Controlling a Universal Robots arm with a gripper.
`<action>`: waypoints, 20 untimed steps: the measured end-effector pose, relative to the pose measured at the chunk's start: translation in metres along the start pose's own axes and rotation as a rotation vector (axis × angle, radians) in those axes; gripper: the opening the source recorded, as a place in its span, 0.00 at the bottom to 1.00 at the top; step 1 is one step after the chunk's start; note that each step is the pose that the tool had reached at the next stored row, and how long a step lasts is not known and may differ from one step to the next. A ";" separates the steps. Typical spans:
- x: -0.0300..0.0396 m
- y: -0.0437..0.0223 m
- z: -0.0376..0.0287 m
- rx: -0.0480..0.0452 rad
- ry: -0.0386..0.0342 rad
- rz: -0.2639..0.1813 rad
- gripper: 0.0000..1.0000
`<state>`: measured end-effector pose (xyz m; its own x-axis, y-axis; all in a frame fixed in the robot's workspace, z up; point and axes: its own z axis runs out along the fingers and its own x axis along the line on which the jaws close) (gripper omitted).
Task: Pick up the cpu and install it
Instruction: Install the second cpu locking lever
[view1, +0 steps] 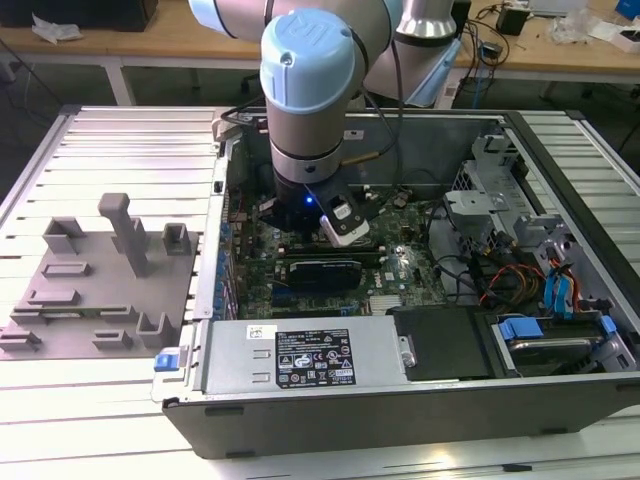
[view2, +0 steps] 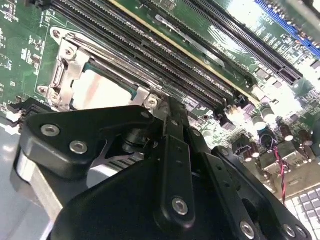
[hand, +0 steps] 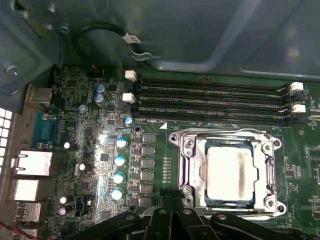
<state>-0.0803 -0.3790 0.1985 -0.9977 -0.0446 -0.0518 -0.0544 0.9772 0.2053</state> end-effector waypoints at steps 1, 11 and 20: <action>0.0001 0.0001 -0.0004 -0.0001 -0.0001 0.000 0.11; -0.0370 0.0063 -0.0198 0.0762 0.0081 0.000 0.11; -0.0521 0.0293 -0.0221 0.0814 0.0106 0.000 0.11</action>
<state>-0.0308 -0.3527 0.2289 -0.9981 -0.0467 -0.0414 -0.0515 0.9908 0.1251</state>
